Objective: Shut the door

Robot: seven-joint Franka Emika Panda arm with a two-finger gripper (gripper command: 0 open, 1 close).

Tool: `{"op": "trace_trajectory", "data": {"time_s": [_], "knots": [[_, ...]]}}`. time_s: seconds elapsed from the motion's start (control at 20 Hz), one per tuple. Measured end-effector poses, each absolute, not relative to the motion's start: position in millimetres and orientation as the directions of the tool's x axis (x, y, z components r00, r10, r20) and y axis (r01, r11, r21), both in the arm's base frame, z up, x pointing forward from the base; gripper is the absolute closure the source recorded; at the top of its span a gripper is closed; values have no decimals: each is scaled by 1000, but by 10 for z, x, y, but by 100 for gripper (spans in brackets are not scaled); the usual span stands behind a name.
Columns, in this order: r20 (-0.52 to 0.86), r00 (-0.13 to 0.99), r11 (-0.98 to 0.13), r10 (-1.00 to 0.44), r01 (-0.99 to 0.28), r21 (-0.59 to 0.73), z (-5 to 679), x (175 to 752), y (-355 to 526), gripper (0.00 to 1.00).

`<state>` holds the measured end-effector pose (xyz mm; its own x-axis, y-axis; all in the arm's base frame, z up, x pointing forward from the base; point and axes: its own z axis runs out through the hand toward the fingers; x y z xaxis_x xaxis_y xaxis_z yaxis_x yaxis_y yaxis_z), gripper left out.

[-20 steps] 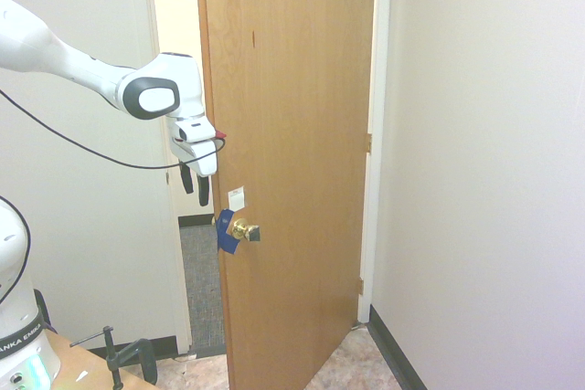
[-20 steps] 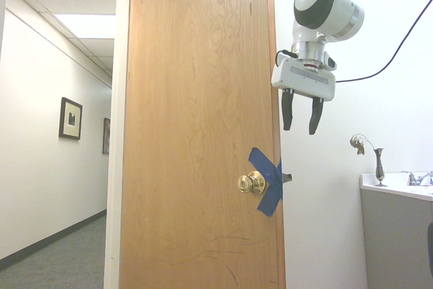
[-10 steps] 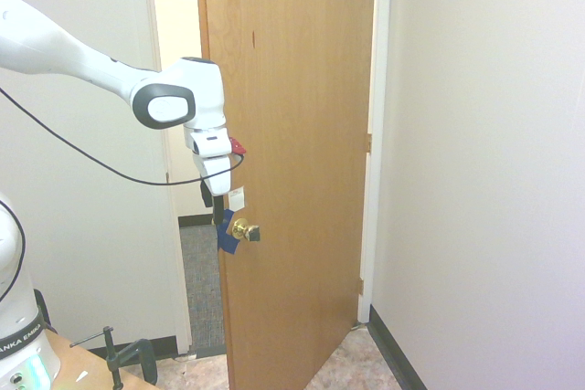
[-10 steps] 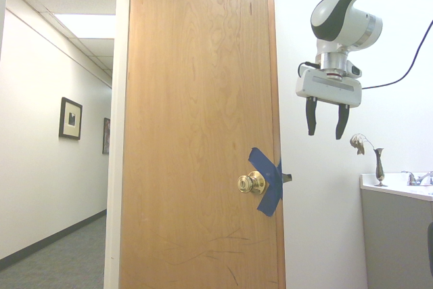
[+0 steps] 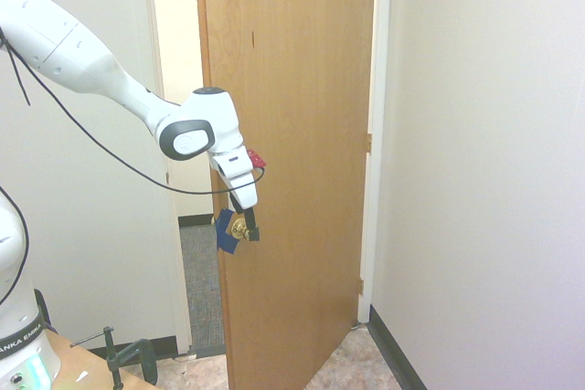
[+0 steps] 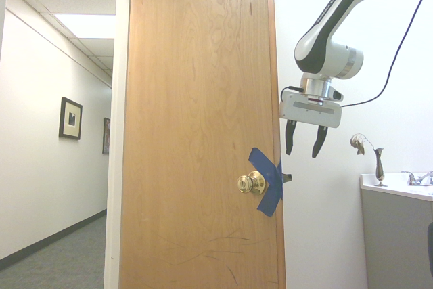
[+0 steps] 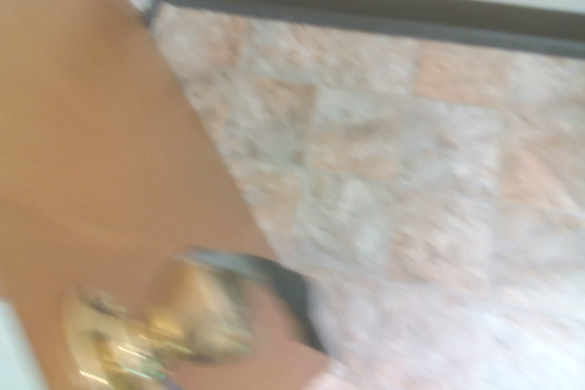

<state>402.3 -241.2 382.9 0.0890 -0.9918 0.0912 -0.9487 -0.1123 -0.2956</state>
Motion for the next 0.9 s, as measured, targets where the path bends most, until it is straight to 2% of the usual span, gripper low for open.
{"op": "trace_trajectory", "data": {"time_s": [0.15, 0.35, 0.55, 0.65, 0.75, 0.9], "knots": [[100, 218, -239, -971, -917, -319, 3795, 4611, -1683, 0], [131, 459, -475, -879, -810, -343, 3928, 5492, 191, 0], [152, 650, -658, -745, -679, -325, 3986, 5797, 2030, 0], [145, 668, -676, -730, -674, -298, 4082, 5942, 2133, 0], [146, 660, -673, -737, -697, -248, 4195, 5972, 1835, 0], [136, 646, -660, -752, -735, -159, 4520, 5688, 1404, 0]]}}
